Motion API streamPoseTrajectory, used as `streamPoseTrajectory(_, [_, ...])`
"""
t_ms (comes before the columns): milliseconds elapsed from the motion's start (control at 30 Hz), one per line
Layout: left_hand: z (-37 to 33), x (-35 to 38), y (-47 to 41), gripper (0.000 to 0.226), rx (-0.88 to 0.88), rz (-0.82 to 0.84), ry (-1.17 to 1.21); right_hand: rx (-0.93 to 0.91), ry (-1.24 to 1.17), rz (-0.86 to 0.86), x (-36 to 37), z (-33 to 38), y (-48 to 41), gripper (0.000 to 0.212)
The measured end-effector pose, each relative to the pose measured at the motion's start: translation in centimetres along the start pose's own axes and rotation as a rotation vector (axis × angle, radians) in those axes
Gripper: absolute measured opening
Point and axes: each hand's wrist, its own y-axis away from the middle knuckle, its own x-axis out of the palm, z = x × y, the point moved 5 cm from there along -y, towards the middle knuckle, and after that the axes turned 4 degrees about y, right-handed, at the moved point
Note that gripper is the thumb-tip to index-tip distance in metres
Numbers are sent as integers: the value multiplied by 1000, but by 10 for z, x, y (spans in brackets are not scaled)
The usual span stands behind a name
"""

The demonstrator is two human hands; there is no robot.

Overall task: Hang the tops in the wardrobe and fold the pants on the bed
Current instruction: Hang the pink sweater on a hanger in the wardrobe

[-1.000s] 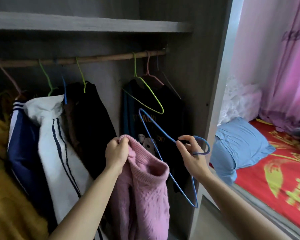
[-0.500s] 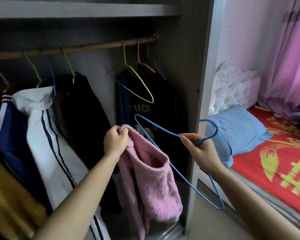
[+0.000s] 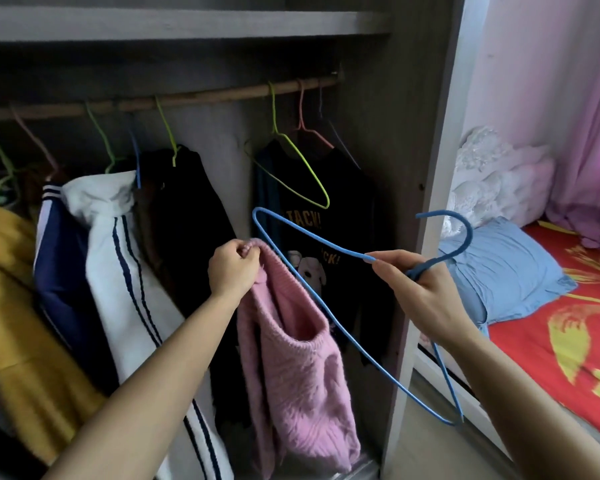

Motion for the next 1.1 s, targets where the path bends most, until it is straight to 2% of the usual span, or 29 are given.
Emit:
streamPoseTrajectory(133, [6,-6,-9,15,47,-60,-57,112,124,214,-11,-3,11,14])
streamPoseTrajectory(233, [-2,3,-4,15,137,-44,-138,176,215,280,1,-8,3,14])
streamPoseTrajectory(367, [-27,24,16,10,328,33,-122,166,359,350,57,-18,-20,25])
streamPoseTrajectory(433, [-38,29,23,15,428,56,-91,282,431,439,89,-35,-23,32])
streamPoseTrajectory(500, [-45,31,31,24,519,86,-120,444,352,463,102,-50,-25,29])
streamPoseTrajectory(567, [-43,28,36,30,573,73,-206,554,119,367,98,-56,-35,23])
streamPoseTrajectory(667, [-31,16,31,21,543,45,-309,566,-185,247,83,-48,-50,24])
streamPoseTrajectory(733, [-25,13,23,18,473,109,-339,502,-231,291,83,-38,-52,25])
streamPoseTrajectory(800, [-25,13,16,20,430,173,-288,416,-154,384,90,-30,-50,27])
streamPoseTrajectory(867, [-28,12,13,19,426,175,-219,347,79,494,98,-31,-45,29])
streamPoseTrajectory(933, [-31,12,10,19,407,157,-164,332,304,649,106,-41,-35,26])
streamPoseTrajectory(1000, [-32,16,11,19,406,188,-140,353,346,720,109,-50,-28,23])
streamPoseTrajectory(1033, [-32,20,14,19,405,218,-151,373,285,667,106,-53,-30,23])
streamPoseTrajectory(1100, [-29,26,19,17,359,264,-183,463,25,415,95,-60,-40,21])
